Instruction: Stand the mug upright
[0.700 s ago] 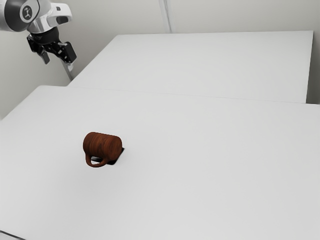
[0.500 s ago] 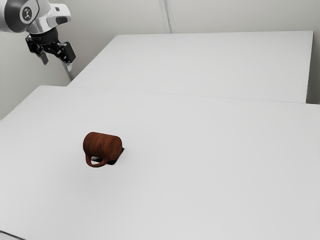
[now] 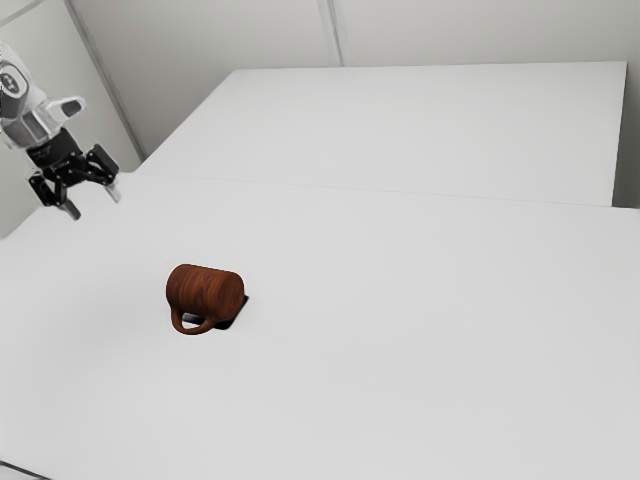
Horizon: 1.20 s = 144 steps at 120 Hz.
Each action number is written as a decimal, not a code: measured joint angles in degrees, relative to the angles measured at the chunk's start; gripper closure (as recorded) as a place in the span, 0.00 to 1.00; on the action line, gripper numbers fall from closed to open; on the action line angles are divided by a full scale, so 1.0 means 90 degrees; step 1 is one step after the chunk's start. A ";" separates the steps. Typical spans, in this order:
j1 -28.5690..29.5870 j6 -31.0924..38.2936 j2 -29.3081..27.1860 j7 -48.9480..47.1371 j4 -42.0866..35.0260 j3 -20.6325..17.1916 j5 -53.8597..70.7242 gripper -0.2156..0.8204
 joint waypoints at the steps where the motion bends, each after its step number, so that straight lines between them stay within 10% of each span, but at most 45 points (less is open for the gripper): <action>1: 0.0009 -0.0013 0.0035 0.0014 0.0000 0.0000 -0.0055 0.21; 71: 0.0300 -0.0290 0.1909 0.1032 -0.0368 0.0142 -0.2839 0.21; 144: 0.0142 -0.0256 0.2383 0.1544 -0.0624 0.0142 -0.4643 0.32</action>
